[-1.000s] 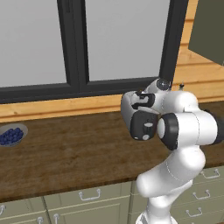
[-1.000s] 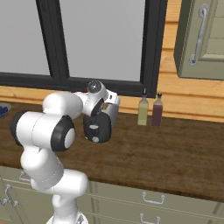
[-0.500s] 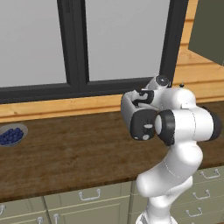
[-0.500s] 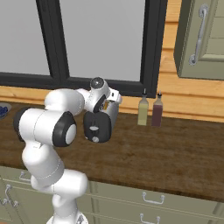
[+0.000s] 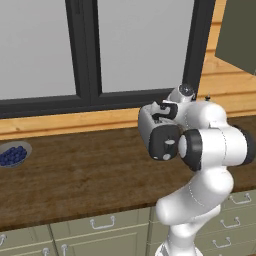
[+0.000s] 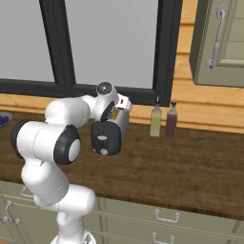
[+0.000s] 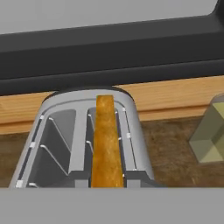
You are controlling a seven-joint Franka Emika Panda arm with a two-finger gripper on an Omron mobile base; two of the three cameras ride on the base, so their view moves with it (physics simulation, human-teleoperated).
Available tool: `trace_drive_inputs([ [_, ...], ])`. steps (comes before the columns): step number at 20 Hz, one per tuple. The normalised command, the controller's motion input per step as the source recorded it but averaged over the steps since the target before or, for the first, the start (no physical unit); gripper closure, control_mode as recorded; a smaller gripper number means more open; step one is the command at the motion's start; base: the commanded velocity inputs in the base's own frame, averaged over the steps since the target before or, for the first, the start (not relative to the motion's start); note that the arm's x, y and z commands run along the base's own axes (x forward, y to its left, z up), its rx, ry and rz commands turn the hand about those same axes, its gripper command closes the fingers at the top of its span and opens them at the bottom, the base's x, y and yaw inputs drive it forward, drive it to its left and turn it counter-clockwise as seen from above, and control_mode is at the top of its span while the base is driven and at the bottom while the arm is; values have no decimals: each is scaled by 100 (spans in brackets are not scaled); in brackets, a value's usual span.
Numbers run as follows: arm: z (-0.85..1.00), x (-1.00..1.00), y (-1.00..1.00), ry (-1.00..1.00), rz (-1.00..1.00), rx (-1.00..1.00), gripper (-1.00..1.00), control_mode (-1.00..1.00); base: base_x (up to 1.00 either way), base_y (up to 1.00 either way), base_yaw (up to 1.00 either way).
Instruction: Start the toaster. Once the lever pops up, take the bread to the plate on the dining counter.
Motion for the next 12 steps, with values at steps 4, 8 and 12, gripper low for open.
trace_drive_inputs([
  [4,73,-30,0,0,0,0,100,-100,0,0,0],
  [8,100,-39,0,0,0,3,100,-100,0,0,0],
  [12,100,-55,0,0,0,2,100,-100,0,0,0],
])
